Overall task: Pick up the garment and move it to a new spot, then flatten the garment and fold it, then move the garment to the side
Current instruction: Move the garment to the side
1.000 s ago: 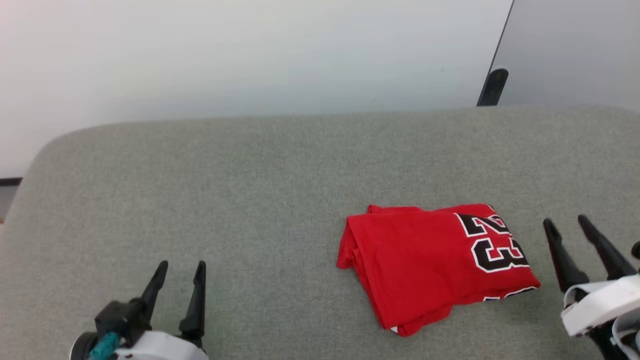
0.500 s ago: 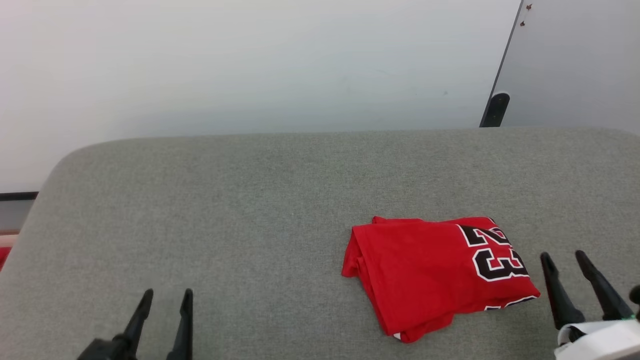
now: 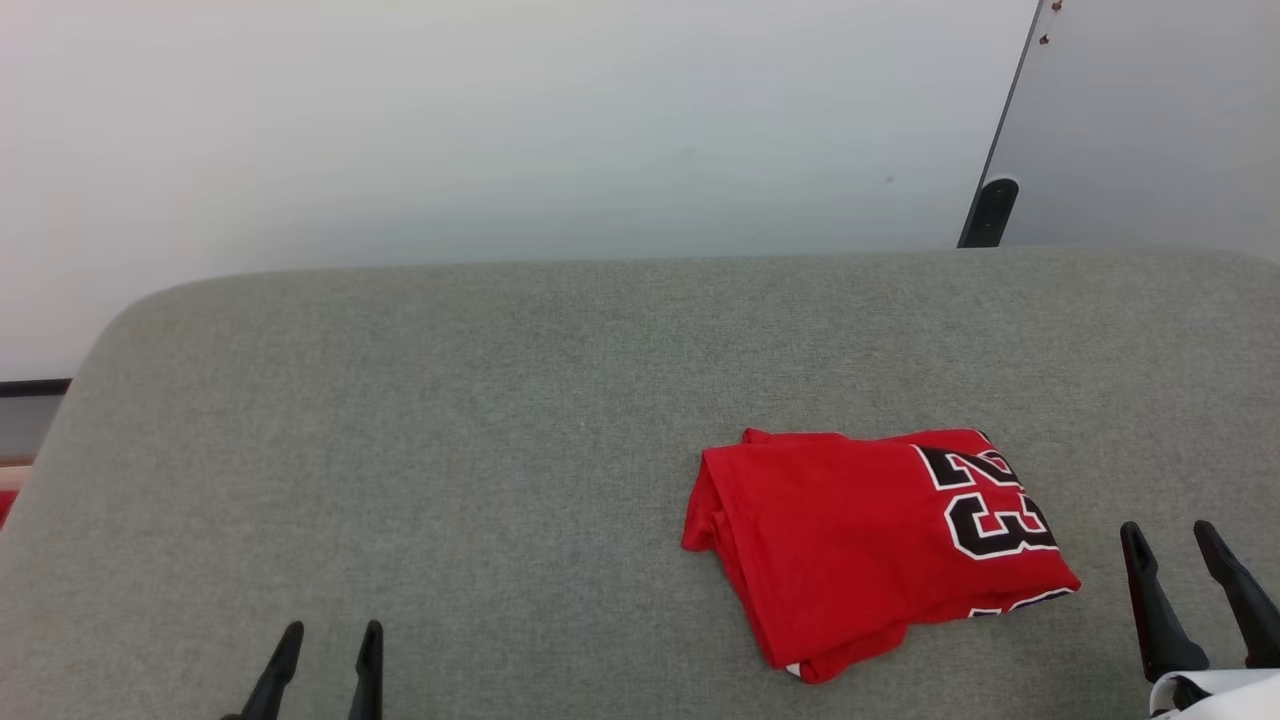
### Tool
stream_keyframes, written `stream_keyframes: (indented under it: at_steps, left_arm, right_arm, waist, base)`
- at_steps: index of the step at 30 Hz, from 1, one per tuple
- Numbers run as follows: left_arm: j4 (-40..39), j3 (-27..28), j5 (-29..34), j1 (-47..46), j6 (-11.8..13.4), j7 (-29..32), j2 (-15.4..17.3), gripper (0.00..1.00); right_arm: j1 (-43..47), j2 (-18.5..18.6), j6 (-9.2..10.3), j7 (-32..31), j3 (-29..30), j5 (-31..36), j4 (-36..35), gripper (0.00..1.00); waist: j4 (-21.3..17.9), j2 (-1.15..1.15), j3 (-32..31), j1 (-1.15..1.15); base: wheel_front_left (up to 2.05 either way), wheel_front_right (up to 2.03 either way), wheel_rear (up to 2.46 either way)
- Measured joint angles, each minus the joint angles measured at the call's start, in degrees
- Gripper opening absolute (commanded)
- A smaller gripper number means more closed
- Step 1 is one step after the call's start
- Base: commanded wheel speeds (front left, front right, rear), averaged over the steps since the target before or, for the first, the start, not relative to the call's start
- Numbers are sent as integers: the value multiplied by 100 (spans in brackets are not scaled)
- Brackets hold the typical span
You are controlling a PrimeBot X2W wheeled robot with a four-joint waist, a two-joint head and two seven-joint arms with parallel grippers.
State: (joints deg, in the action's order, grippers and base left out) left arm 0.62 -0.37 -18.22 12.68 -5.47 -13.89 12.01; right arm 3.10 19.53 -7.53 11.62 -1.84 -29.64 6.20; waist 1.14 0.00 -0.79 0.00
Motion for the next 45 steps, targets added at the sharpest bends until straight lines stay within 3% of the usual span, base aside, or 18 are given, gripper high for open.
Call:
stream_keyframes:
  at_steps: [34, 40, 45]
  left_arm:
    - [-76, -166, -149, -93, 93, 86, 59, 100]
    - [-131, -199, -157, -242, 144, 75, 24, 100]
    - [-35, -307, -155, -474, 142, 33, -63, 100]
  right_arm:
    - [-136, -127, 0, -166, -254, 35, -57, 100]
    - [-1092, 290, 0, -988, -524, -85, -58, 100]
    - [-1957, 782, 0, -2954, -966, -432, 443, 100]
  waist:
    - [-16, 0, 71, 0]
    - [-51, 0, 203, 0]
    - [-43, 0, 401, 0]
  base:
    - [0, 0, 0]
    - [0, 0, 0]
    - [0, 0, 0]
